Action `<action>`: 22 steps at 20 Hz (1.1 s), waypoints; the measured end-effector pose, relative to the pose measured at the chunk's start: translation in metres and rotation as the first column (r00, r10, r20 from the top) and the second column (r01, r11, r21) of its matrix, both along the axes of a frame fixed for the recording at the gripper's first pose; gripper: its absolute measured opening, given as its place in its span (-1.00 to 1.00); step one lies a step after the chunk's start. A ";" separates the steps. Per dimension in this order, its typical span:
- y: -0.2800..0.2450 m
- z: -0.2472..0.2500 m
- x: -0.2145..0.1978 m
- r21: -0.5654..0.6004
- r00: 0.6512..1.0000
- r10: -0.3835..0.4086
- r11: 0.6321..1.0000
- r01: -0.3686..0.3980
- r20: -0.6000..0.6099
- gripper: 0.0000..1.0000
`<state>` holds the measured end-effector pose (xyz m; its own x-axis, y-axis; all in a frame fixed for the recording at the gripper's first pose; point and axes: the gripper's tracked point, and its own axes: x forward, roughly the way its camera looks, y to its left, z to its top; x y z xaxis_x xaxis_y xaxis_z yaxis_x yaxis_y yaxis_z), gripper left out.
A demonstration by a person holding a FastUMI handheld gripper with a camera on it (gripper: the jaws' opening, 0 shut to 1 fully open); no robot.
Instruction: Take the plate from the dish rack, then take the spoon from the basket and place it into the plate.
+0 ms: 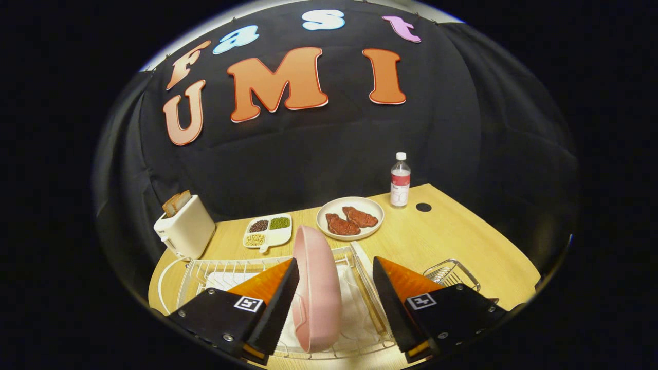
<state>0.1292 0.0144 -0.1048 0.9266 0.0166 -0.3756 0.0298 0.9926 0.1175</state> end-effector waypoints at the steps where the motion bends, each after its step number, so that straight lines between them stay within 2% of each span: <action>1: 0.002 -0.002 0.002 0.008 1.000 0.007 1.000 -0.007 -0.010 0.67; 3: 0.005 -0.008 0.004 0.013 0.999 0.019 1.000 -0.019 -0.033 0.49; 6: 0.008 -0.019 0.009 0.021 0.997 0.028 0.999 -0.026 -0.072 0.11; 7: 0.010 -0.021 0.010 0.028 0.996 0.032 0.999 -0.029 -0.079 0.05; 10: 0.007 -0.020 0.013 0.028 0.996 0.007 1.000 -0.004 -0.088 -0.37; 15: -0.006 -0.009 0.014 0.048 0.994 -0.052 0.997 0.057 -0.092 -0.43; 22: -0.008 0.000 0.013 0.001 0.992 -0.067 0.998 0.068 -0.106 -0.43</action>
<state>0.1422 0.0059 -0.1051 0.8807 -0.0426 -0.4717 0.1091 0.9874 0.1145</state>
